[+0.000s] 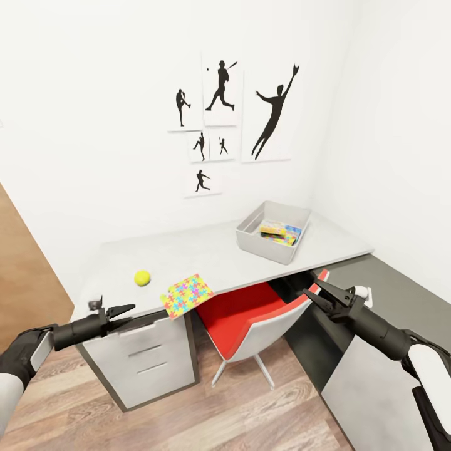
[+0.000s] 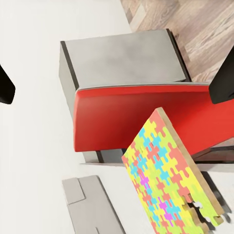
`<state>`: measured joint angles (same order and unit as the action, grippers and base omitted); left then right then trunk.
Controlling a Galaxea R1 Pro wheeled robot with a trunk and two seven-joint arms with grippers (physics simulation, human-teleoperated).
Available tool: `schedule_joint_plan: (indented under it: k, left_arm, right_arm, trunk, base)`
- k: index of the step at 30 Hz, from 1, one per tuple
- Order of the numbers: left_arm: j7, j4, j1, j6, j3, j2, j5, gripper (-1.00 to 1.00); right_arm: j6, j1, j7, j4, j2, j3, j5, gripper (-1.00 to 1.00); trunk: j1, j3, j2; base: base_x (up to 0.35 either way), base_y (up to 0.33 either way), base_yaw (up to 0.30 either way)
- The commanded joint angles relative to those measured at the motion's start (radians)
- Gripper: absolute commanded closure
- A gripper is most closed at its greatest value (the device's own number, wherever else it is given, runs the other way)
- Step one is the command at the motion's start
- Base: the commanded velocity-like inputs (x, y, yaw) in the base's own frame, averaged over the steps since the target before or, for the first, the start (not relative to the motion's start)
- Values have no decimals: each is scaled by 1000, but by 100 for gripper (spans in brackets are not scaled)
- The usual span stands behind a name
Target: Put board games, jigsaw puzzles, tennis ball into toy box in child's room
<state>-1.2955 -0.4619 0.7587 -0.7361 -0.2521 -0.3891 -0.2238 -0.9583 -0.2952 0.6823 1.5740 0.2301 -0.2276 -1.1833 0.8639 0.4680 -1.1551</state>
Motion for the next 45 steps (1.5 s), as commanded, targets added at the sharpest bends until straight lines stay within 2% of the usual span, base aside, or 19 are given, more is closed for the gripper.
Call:
schedule_joint_plan:
  k: [1,39,45]
  left_arm:
    - [-2,0,1,-10,-1,1,-2,-100]
    - [-16,0,1,-16,-1,7,-3,-100]
    - [-16,0,1,-17,-1,20,-12,-100]
  right_arm:
    - [-5,-1,4,0,0,-1,1,-100]
    - [-4,-1,2,0,0,-1,1,-100]
    - [-4,-1,5,0,1,-2,1,-100]
  trunk:
    - [4,4,-8]
    - [150,123,-274]
    - [150,123,-274]
  base:
    - [0,0,0]
    - [0,0,0]
    - [0,0,0]
